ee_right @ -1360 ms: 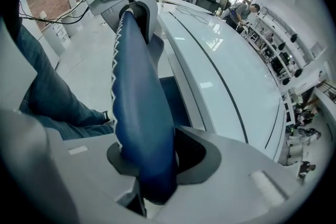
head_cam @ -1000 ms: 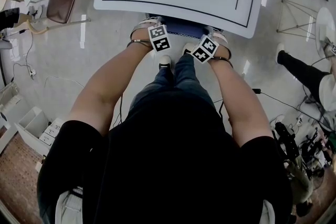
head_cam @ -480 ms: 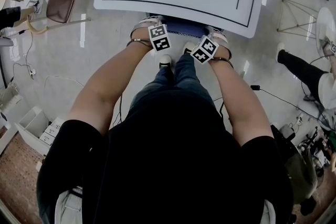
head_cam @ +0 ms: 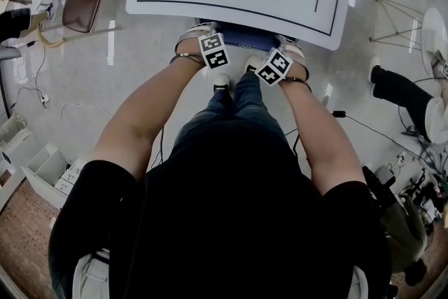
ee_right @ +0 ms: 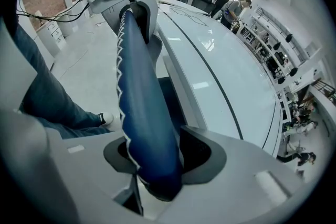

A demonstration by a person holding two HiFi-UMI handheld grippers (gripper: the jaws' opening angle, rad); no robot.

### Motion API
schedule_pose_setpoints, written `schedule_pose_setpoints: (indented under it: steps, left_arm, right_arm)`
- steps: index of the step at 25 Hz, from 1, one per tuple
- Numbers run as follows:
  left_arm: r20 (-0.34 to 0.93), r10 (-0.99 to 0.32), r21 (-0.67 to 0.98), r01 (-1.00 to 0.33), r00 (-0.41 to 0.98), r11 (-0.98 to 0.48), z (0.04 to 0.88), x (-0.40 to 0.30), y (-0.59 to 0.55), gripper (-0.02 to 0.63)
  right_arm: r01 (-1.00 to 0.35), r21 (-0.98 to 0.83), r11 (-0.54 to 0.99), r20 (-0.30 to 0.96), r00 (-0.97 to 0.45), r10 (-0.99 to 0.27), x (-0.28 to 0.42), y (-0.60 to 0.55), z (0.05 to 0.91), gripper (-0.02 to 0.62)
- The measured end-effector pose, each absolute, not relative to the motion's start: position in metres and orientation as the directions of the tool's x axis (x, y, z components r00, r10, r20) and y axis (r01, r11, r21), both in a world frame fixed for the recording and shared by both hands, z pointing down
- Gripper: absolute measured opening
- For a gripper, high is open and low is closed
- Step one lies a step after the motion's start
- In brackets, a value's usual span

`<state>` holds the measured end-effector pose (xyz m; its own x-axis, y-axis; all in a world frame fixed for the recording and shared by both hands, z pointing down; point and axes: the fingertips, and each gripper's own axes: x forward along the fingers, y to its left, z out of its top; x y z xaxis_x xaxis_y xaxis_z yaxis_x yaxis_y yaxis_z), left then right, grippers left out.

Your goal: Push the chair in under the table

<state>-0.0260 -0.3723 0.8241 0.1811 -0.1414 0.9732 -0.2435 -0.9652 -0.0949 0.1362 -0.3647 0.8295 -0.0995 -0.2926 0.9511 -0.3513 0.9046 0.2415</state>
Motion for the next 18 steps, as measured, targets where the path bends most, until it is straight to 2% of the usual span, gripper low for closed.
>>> schedule_pose_setpoints:
  steps: [6,18]
  left_arm:
    - [0.975,-0.137,-0.088,-0.262,0.174,-0.961,0.822,-0.028,-0.370,0.288]
    - [0.966,-0.171,-0.114,-0.273,0.193,-0.955,0.802,-0.039,-0.361,0.307]
  right_arm:
    - [-0.371,0.233,0.899,0.952,-0.100,-0.288,0.141,-0.359,0.827,0.215]
    - [-0.442,0.249,0.862,0.945,-0.086,-0.317,0.149,-0.350,0.808,0.225]
